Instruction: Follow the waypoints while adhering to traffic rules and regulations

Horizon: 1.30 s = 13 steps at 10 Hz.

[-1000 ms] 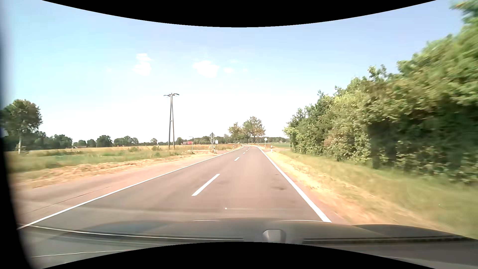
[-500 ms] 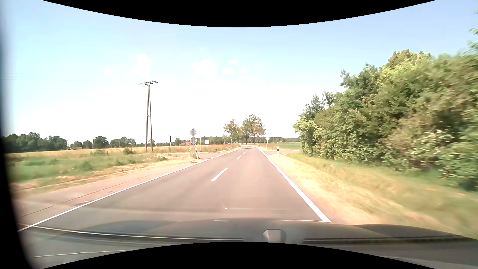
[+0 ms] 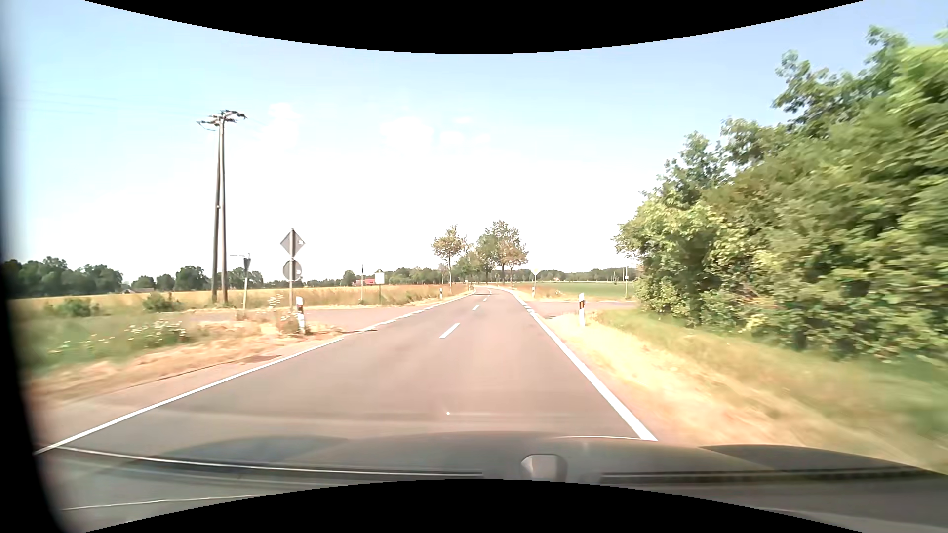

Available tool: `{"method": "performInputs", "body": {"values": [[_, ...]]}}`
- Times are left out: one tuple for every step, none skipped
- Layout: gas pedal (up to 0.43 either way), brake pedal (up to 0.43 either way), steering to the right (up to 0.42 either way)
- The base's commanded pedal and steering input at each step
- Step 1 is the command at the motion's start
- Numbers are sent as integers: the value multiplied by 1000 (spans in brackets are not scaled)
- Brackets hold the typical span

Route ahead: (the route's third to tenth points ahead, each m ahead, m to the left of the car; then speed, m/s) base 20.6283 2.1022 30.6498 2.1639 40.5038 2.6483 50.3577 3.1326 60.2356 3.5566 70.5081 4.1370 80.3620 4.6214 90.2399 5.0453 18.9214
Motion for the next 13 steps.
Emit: {"method": "performInputs", "body": {"values": [[228, 6, 3], [228, 6, 2], [228, 6, 1], [228, 6, 0], [228, 6, 0], [228, 6, -1], [228, 6, -1], [228, 6, -2], [228, 6, -2], [228, 6, -2], [228, 6, -2], [228, 6, -1], [228, 6, 0]]}}
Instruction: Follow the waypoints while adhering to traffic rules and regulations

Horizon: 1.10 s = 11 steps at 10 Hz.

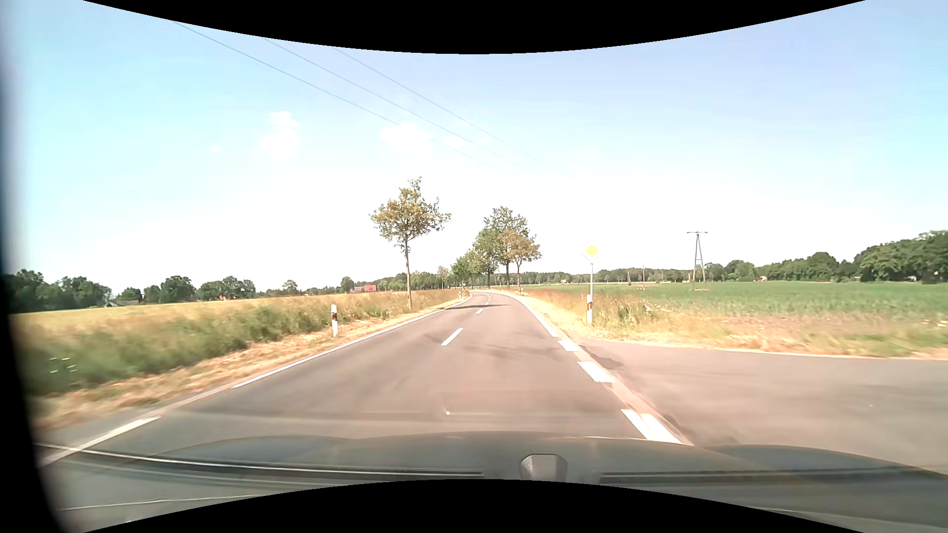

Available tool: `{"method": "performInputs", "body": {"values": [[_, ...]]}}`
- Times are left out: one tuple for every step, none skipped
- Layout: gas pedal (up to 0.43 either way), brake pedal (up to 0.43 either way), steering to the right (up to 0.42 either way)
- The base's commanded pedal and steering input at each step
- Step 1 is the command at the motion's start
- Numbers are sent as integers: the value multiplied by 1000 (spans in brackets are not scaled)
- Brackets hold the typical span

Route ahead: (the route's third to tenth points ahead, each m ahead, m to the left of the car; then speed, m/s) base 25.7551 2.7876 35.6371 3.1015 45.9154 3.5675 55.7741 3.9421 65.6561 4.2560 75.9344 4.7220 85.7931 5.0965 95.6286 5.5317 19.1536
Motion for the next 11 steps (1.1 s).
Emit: {"method": "performInputs", "body": {"values": [[228, 6, 0], [228, 6, 0], [220, 6, 0], [220, 6, 0], [220, 6, 0], [220, 6, 0], [220, 6, 0], [220, 6, 0], [220, 6, 0], [209, 6, 1], [209, 6, 0]]}}
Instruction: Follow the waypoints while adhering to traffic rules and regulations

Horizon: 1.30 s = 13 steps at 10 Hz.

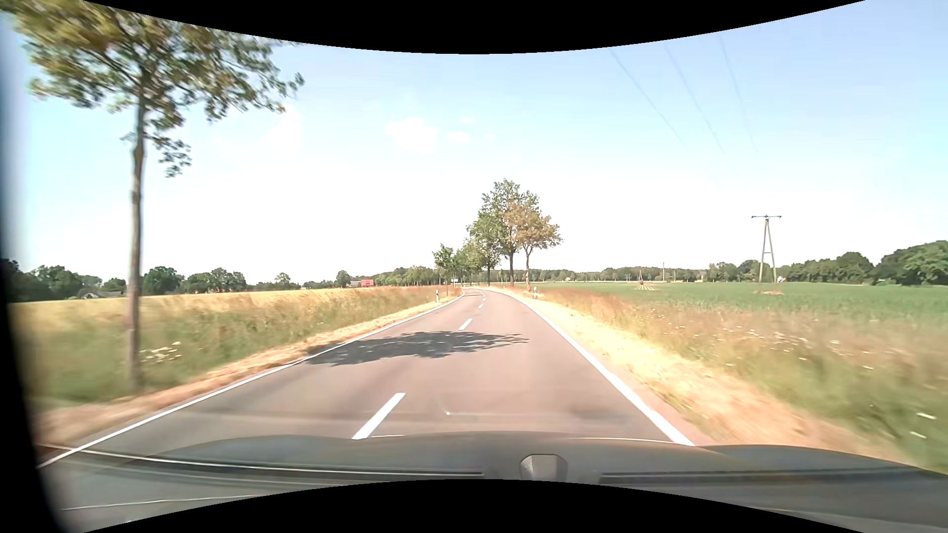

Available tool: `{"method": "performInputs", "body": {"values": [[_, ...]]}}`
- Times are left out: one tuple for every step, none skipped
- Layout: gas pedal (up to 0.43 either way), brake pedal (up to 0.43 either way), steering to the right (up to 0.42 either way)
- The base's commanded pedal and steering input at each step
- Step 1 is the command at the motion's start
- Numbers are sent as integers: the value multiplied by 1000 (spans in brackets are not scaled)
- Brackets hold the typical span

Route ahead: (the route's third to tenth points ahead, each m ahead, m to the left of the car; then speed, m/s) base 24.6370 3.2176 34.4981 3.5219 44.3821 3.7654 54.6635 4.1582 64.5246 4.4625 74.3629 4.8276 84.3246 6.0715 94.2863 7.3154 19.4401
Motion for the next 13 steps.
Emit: {"method": "performInputs", "body": {"values": [[209, 6, 1], [209, 6, 0], [209, 6, 0], [209, 6, 0], [209, 6, 0], [209, 6, 0], [209, 6, 0], [209, 6, -2], [209, 6, -4], [209, 6, -5], [209, 6, -4], [209, 6, -4], [209, 6, -4]]}}
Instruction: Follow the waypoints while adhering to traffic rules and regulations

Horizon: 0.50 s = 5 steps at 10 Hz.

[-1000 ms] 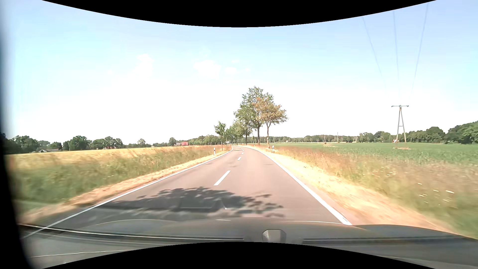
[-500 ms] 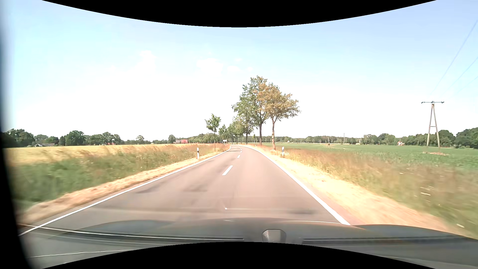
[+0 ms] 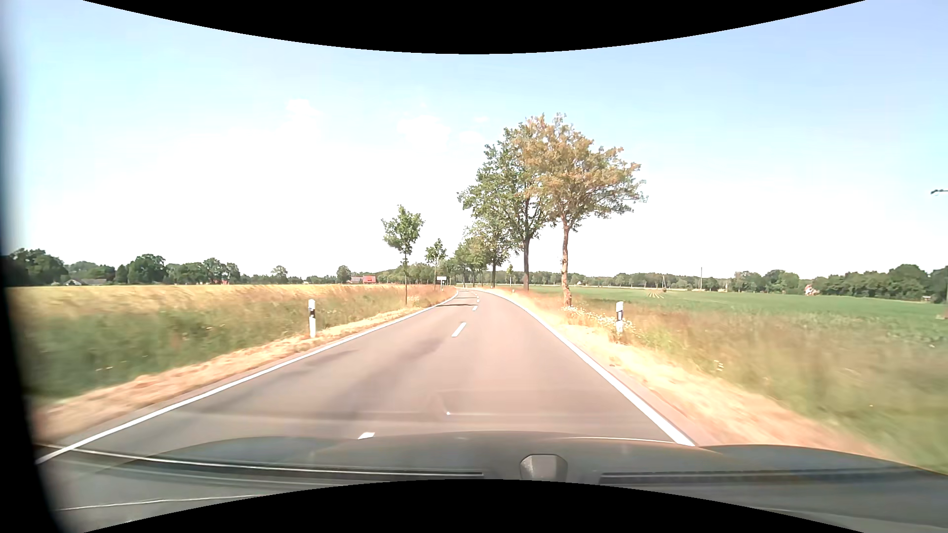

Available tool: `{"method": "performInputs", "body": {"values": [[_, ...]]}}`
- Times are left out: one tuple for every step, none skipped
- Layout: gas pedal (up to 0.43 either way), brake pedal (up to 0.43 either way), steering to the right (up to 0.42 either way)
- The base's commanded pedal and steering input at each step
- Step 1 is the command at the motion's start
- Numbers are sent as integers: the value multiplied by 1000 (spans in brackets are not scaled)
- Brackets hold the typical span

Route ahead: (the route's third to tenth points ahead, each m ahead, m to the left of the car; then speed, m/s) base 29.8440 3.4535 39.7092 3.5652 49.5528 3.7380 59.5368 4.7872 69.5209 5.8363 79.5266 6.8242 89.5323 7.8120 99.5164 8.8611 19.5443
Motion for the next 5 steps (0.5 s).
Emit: {"method": "performInputs", "body": {"values": [[209, 6, -4], [209, 6, -4], [209, 6, -4], [209, 6, -4], [209, 6, -4]]}}
